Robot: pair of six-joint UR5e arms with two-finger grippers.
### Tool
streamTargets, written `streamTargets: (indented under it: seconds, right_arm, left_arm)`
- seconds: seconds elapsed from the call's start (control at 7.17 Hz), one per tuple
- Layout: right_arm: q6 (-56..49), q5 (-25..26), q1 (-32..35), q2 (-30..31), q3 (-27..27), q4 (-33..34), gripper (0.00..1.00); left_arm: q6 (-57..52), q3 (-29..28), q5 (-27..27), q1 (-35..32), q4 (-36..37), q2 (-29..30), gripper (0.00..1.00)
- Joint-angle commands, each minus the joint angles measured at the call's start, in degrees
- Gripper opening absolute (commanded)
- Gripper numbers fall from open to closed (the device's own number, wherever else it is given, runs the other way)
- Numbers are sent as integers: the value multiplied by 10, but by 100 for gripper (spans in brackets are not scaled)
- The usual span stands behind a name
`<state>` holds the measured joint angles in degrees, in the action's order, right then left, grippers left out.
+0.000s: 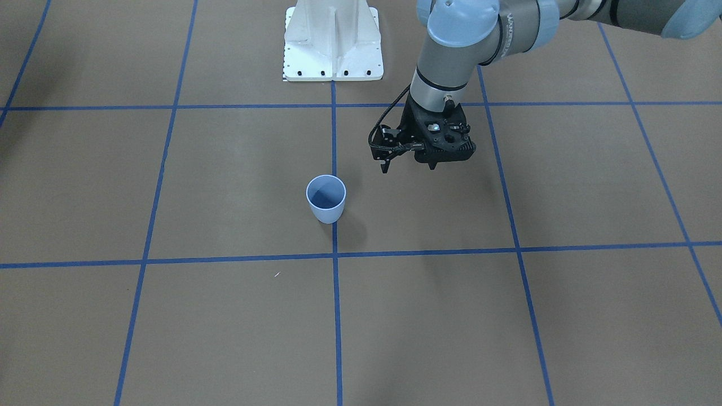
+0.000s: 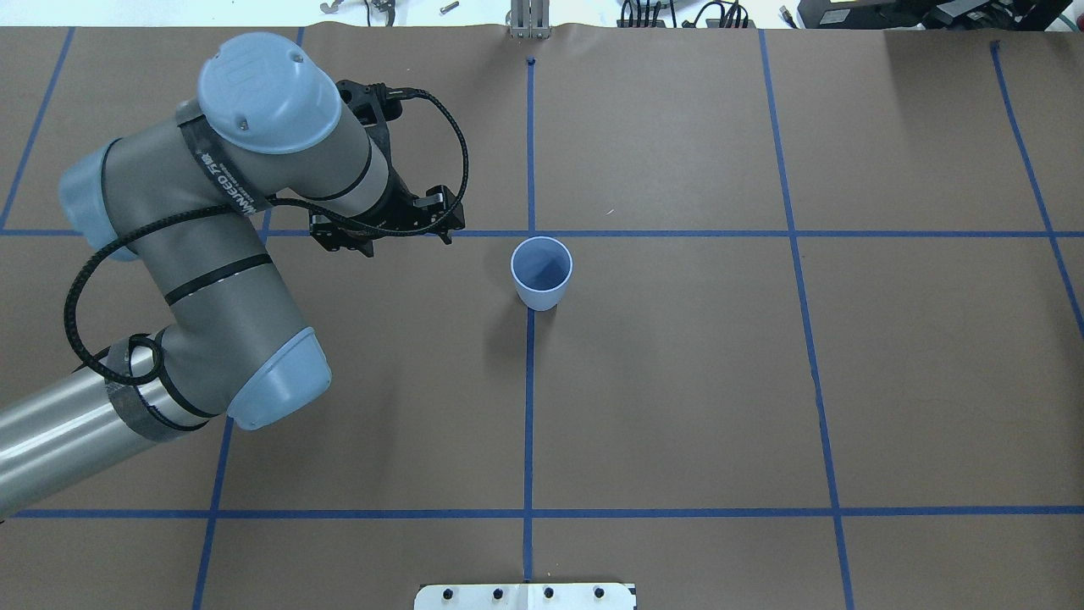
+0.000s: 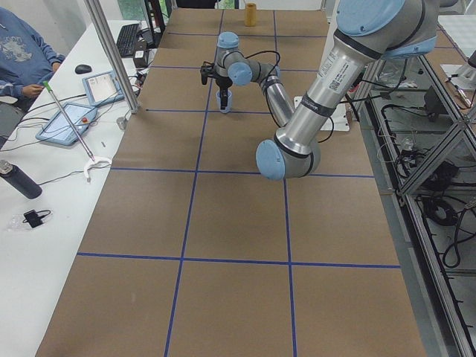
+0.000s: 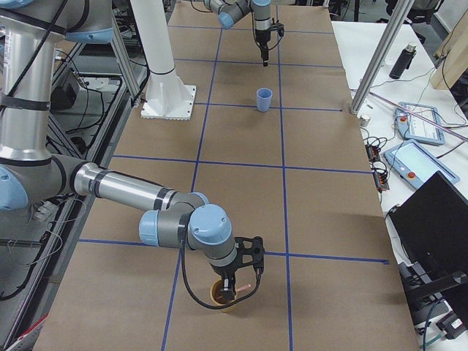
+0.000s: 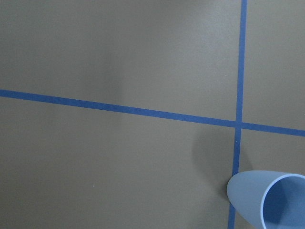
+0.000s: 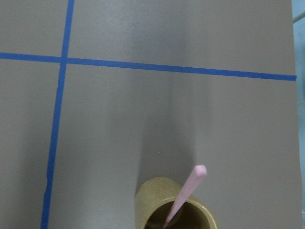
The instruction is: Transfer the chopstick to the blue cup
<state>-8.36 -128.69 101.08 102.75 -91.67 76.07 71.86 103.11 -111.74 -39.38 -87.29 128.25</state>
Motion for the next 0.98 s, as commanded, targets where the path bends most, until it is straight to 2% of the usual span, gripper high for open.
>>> streamTargets:
  seconds: [0.0,0.14,0.28,0.42,0.56,0.84]
  right_arm:
    - [6,5,1,-24,32,-8,83]
    - [11,-8,2,-46,50,-1,73]
    - [16,-16,1,-90,101,4,73]
    - [14,-38,1,-123,125,46,73]
    - [10,-42,1,-129,116,86,73]
    - [9,-56,1,-122,106,122,73]
  left_arm:
    - [2,-4,0,2,-1,-1,98]
    - [4,-7,0,3,-2,-1,98]
    - [4,-8,0,3,-3,-1,98]
    - [6,-8,0,3,-3,-5,98]
    - [8,-7,0,3,-4,-4,98]
    - [8,-7,0,3,-4,-3,98]
